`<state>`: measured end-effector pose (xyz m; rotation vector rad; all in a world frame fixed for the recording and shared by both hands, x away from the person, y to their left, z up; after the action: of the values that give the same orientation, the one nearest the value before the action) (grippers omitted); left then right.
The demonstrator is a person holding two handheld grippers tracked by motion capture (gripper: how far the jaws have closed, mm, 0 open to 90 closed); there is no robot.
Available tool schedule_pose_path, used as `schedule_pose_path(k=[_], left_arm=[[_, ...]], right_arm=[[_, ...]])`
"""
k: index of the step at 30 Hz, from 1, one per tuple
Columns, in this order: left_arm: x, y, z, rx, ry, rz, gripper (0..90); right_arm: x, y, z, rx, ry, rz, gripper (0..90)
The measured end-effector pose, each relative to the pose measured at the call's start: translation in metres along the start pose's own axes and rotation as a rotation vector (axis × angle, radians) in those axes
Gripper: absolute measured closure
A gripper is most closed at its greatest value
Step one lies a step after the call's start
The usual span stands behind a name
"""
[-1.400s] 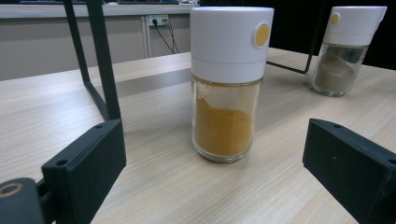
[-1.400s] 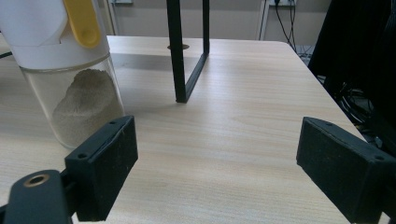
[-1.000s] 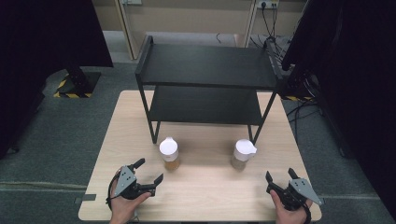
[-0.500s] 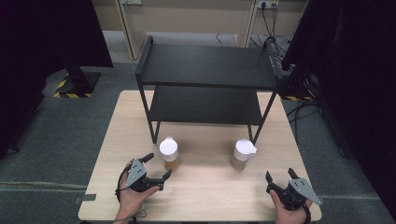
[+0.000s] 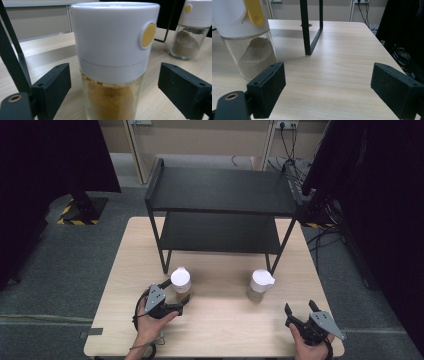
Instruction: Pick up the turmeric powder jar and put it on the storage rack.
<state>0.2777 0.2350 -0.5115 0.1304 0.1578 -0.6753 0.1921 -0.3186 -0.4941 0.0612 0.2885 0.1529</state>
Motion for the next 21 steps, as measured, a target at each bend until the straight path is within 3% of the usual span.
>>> schedule_pose_path(k=[21], left_arm=[[0.0104, 0.0006, 0.0014, -0.043, 0.001, 0.007, 28.9]], right_arm=[[0.0002, -0.0001, 0.0002, -0.005, 0.001, 0.004, 12.8]])
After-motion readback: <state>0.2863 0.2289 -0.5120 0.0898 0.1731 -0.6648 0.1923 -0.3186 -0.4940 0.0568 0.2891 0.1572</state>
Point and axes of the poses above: each handheld gripper's, and its own axes: x roughly forward along the jaws, z roughly out of its top, y roughly to its left, the point moved 4 cm from there along x, roughly forward along the jaws, and after that the axes turned 5 degrees about x, right-handed, at the moved point
